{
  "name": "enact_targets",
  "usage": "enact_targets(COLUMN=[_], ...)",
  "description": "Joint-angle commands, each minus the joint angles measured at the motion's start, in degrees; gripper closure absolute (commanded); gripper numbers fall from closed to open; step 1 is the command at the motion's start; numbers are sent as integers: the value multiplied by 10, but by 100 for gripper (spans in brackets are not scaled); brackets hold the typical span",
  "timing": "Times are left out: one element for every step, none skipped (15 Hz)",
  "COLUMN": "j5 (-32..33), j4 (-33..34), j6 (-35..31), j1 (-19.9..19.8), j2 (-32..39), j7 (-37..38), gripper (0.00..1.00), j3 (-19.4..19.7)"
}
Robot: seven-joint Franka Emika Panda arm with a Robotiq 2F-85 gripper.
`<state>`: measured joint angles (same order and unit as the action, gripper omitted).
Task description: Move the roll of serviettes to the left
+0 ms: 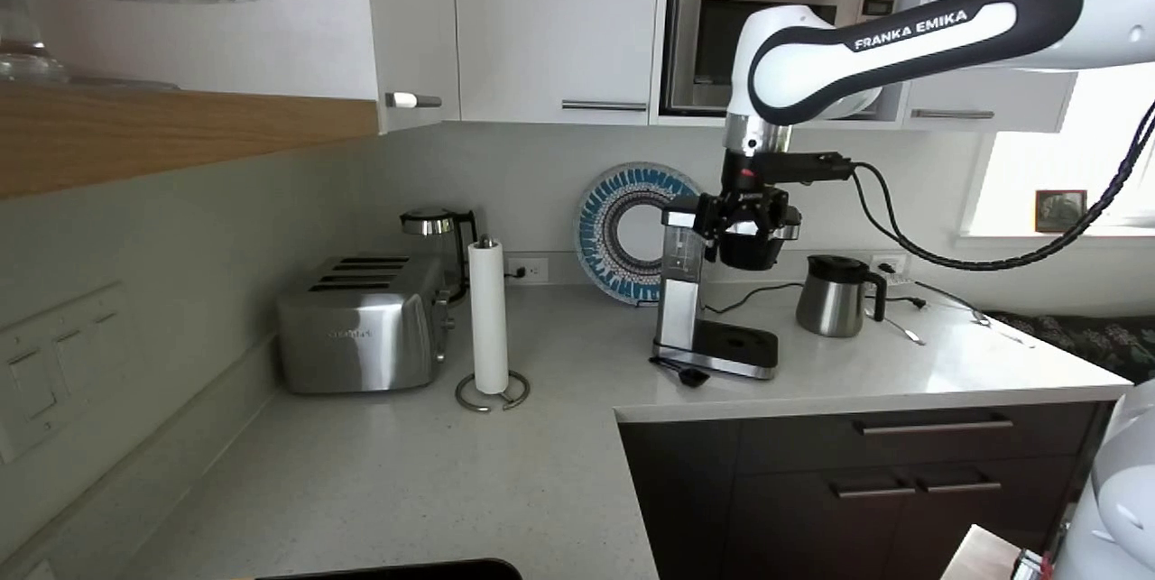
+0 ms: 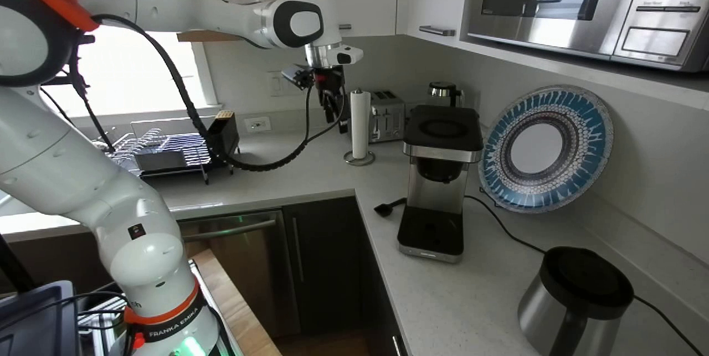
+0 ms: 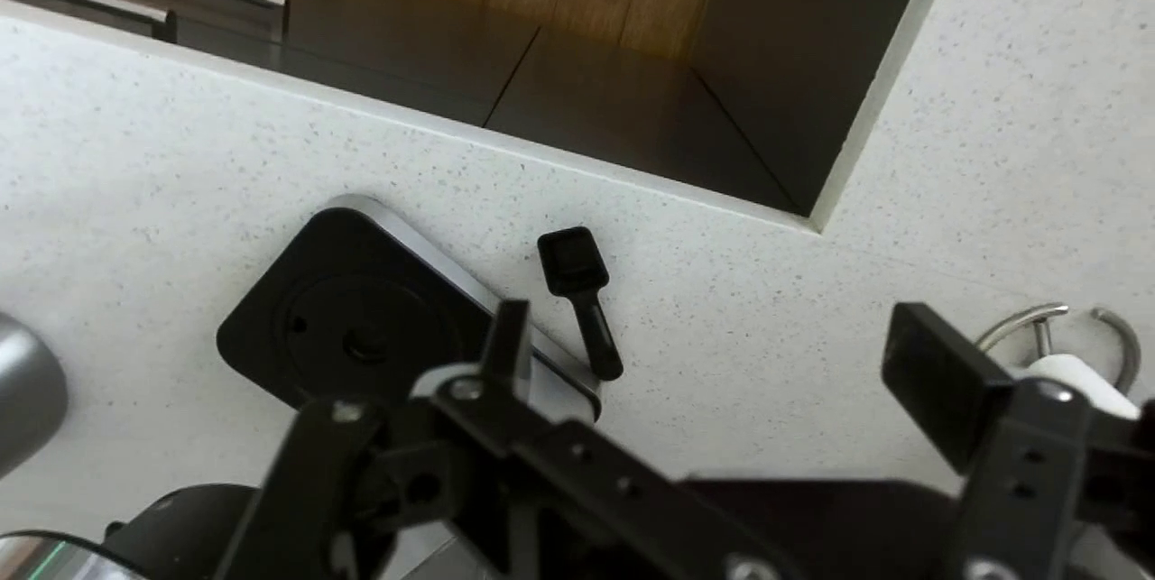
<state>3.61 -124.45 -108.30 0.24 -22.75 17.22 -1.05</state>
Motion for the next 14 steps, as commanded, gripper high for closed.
enact_targets(j5=[-4, -4, -4, -4, -4, -4, -4, -4, -4, -4, -4, -4, -4, -4], j4=[-3, -6, -7, -8, -8, -9, -10, -10, -10, -11, -11, -12, -12, -12], j6=[1, 1, 0, -1, -2, -2, -2, -2, -3, -3, -3, -3, -3, -3], j1=[-10, -9, -9, -9, -9, -9, -9, -9, -9, -9, -9, -9, -9, -9], j2=[-7, -12, -13, -13, -13, -13, -13, -13, -13, -13, -13, -13, -13, -13], j7=[-15, -22, -24, -26, -26, -27, -28, -28, -28, -28, -29, -29, -29, -29], gripper=[0, 0, 0, 0, 0, 0, 0, 0, 0, 0, 0, 0, 0, 0], j3=[-6, -5, -5, -5, -5, -5, -5, -4, -4, -4, -4, -4, -4, -4])
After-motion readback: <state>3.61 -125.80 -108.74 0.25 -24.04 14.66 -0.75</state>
